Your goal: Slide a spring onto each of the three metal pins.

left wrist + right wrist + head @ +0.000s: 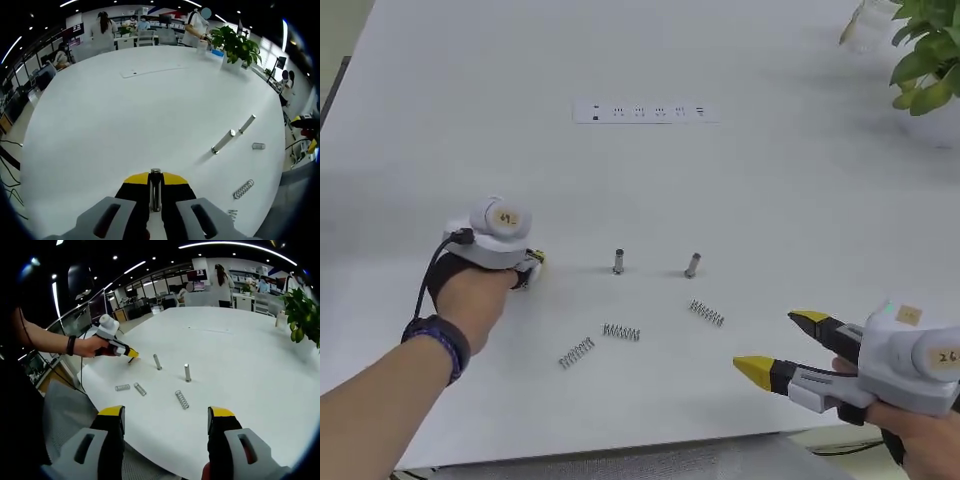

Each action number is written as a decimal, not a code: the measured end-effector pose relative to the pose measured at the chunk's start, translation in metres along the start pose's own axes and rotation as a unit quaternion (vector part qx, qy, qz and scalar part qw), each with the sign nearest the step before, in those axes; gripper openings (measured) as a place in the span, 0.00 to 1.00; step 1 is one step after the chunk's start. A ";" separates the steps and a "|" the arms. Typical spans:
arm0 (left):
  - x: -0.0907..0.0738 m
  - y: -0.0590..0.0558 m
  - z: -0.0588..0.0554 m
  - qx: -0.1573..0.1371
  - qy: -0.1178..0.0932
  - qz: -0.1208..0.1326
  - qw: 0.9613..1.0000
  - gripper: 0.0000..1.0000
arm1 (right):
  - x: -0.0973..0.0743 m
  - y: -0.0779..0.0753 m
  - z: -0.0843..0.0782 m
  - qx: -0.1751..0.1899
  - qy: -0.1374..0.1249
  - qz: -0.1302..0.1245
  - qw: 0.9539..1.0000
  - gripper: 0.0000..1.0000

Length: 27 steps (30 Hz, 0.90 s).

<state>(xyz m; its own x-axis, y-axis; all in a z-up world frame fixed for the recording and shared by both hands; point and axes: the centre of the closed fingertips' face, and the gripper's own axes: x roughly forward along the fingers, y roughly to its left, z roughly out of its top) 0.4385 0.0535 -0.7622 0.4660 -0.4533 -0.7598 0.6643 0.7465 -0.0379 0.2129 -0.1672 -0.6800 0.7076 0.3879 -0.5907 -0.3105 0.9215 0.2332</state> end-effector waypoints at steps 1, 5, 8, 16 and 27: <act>0.000 0.000 0.000 0.000 0.000 0.000 1.000 0.00 | 0.000 0.000 0.000 0.000 0.000 0.000 1.000 0.66; -0.003 0.000 0.002 0.001 -0.004 0.001 1.000 0.00 | 0.000 0.000 0.000 0.001 -0.001 0.000 1.000 0.66; -0.005 0.001 0.002 0.000 -0.006 0.001 1.000 0.00 | 0.000 0.000 -0.001 0.001 -0.001 0.000 1.000 0.66; -0.010 0.005 0.006 0.000 -0.014 0.006 1.000 0.00 | 0.001 0.002 -0.002 0.001 -0.002 0.003 1.000 0.66; -0.017 0.007 0.008 0.000 -0.021 0.008 1.000 0.00 | 0.002 0.004 -0.003 0.001 -0.003 0.005 1.000 0.66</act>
<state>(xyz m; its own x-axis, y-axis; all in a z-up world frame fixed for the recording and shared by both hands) 0.4401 0.0622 -0.7443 0.5008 -0.4609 -0.7327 0.6567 0.7538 -0.0253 0.2113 -0.1633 -0.6820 0.7075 0.3979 -0.5841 -0.3165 0.9173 0.2417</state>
